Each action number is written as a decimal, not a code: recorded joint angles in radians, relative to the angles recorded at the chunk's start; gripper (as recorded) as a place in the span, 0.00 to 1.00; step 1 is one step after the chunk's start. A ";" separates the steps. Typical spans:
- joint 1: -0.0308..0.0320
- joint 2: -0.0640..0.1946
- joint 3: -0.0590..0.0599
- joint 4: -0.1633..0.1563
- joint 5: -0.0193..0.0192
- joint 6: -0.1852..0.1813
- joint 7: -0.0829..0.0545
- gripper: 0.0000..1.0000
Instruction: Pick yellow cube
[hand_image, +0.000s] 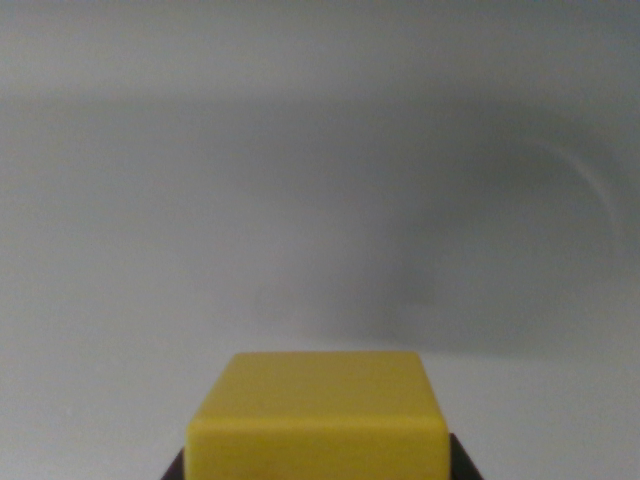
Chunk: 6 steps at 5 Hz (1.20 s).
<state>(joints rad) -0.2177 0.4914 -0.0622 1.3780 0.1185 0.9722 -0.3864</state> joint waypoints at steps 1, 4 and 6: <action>0.0000 -0.013 -0.001 0.027 -0.0024 0.041 0.003 1.00; 0.0000 -0.028 -0.002 0.057 -0.0050 0.084 0.007 1.00; 0.0000 -0.042 -0.003 0.086 -0.0075 0.128 0.011 1.00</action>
<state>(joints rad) -0.2177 0.4491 -0.0653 1.4641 0.1109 1.1000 -0.3754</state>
